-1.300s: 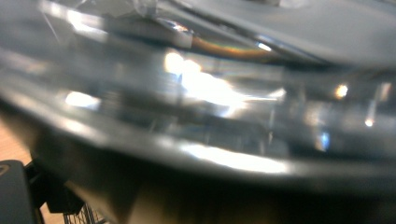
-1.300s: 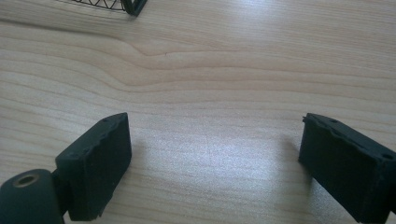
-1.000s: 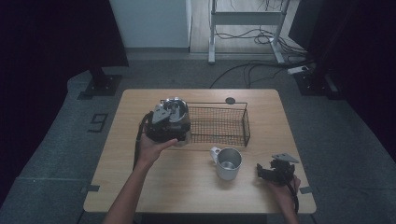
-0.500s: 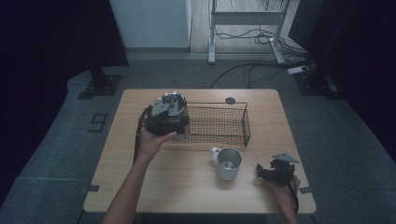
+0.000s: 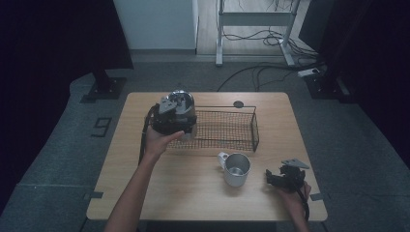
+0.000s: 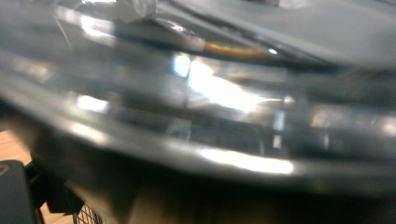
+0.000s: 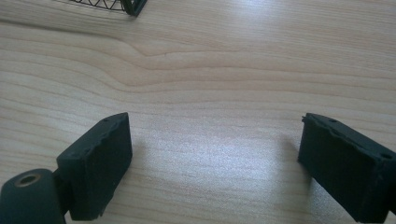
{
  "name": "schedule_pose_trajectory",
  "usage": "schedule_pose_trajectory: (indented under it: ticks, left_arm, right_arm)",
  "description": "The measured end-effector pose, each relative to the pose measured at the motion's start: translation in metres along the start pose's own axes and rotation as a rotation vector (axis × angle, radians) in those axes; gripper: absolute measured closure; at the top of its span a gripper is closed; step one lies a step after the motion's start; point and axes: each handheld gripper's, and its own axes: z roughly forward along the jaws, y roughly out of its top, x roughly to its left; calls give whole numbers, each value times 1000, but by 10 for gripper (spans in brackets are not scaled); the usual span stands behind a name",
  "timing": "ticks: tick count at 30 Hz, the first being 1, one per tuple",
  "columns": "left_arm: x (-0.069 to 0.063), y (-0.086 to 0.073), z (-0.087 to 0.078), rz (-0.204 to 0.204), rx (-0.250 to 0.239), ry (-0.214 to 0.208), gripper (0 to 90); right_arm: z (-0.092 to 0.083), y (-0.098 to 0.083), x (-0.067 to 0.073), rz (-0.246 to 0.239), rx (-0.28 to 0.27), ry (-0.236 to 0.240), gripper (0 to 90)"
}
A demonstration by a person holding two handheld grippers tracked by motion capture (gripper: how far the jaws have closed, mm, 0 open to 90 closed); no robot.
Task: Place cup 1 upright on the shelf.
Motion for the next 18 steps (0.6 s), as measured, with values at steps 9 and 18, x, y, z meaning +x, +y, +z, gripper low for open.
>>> schedule_pose_trajectory:
  ticks: [9, 18]
  left_arm:
    - [2, 5, 8, 5, 5, 6, 41]
    - [6, 5, 18, 3, 13, 21, 41]
  right_arm:
    - [0, 0, 0, 0, 0, 0, 94]
    - [0, 0, 0, -1, 0, 0, 95]
